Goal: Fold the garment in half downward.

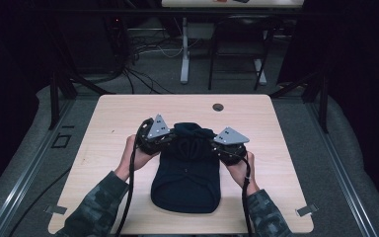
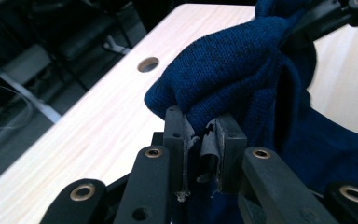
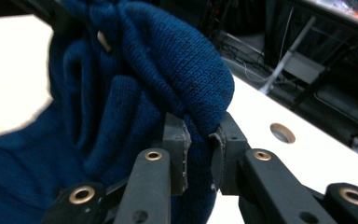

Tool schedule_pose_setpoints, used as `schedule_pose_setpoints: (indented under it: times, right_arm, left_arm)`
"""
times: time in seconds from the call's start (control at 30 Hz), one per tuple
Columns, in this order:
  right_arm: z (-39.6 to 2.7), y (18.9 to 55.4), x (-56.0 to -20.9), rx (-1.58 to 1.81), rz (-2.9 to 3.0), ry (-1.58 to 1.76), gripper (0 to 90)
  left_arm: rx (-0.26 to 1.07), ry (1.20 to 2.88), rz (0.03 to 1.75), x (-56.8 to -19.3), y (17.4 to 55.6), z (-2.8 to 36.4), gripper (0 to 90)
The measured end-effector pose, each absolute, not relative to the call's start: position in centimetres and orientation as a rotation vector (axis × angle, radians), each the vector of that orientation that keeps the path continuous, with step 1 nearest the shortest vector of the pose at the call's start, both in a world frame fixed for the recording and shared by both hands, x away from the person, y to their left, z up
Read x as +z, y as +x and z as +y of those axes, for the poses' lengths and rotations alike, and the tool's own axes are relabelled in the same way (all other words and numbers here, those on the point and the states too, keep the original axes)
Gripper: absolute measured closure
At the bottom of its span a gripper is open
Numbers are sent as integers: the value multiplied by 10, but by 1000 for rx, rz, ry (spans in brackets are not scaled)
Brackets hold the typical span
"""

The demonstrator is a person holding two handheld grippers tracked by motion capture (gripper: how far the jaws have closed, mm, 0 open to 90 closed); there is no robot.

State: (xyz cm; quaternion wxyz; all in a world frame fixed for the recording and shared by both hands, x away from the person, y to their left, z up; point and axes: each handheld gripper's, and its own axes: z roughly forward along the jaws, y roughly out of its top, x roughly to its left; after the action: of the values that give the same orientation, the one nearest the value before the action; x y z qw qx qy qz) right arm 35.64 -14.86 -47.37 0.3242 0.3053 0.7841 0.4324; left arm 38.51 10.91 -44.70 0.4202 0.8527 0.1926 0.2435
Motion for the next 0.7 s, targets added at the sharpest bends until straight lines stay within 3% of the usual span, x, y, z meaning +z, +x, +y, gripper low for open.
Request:
schedule_pose_setpoints:
  times: [0.07, 0.3, 0.37, 0.47, 0.53, 0.7]
  right_arm:
    - [-150, 356, -473, 1178, 2057, 809, 781]
    - [-148, 351, -482, 1207, 2070, 767, 783]
    - [-147, 351, -482, 1200, 2084, 742, 782]
    - [-146, 350, -482, 1215, 2109, 715, 782]
    - [-147, 349, -484, 1214, 2119, 700, 781]
    - [-151, 347, -487, 1207, 2139, 700, 776]
  left_arm:
    - [581, 2150, 499, -448, 385, 110, 766]
    - [546, 2221, 517, -465, 381, 110, 600]
    - [531, 2228, 540, -471, 383, 111, 594]
    - [532, 2227, 541, -474, 383, 112, 634]
    - [543, 2197, 538, -477, 380, 115, 736]
    - [615, 2153, 534, -478, 377, 116, 775]
